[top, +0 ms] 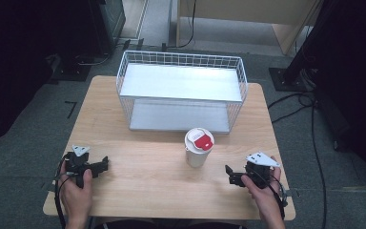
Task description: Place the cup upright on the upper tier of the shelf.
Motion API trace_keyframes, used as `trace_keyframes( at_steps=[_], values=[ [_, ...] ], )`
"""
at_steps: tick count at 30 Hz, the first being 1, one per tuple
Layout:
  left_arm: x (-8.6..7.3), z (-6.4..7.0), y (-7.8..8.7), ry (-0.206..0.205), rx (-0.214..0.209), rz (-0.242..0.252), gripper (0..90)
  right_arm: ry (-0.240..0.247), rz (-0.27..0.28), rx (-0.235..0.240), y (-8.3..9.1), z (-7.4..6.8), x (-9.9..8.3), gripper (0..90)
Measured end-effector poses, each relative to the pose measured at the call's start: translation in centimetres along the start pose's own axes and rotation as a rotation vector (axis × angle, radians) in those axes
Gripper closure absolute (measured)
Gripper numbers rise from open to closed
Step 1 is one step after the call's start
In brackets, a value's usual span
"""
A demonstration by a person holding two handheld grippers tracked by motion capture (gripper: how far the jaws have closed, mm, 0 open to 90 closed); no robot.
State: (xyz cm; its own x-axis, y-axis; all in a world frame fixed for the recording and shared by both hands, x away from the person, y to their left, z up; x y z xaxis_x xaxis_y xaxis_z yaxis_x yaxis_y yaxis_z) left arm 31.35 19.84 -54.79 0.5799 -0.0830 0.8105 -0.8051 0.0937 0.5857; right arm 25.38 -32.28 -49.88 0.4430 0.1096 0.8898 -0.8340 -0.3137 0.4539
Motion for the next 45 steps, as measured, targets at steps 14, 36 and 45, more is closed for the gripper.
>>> trace_keyframes(
  at_steps=[14, 36, 45],
  values=[
    [0.0, 0.0, 0.0, 0.001, 0.000, 0.001, 0.0, 0.009, 0.020, 0.066, -1.2, -2.6, 1.2, 0.0],
    [0.0, 0.0, 0.0, 0.000, 0.000, 0.000, 0.0, -0.007, 0.072, 0.188, -3.9, -7.6, 2.4, 0.0],
    [0.0, 0.0, 0.0, 0.001, 0.000, 0.000, 0.0, -0.049, 0.124, 0.170, -5.0, -8.6, 2.7, 7.6]
  ],
)
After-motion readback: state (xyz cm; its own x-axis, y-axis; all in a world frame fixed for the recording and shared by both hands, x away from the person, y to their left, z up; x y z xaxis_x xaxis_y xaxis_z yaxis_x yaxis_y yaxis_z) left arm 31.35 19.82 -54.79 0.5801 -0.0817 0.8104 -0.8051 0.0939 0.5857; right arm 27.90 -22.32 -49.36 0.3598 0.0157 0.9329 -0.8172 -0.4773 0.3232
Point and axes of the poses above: each handheld gripper's, and its own axes: y roughly backward along the jaws, x roughly out of its top, z roughly to its right, the point moved 4 cm from there along -y, roughly forward along the jaws, and after that the axes turned 11 degrees about z, right-handed, at the moved point
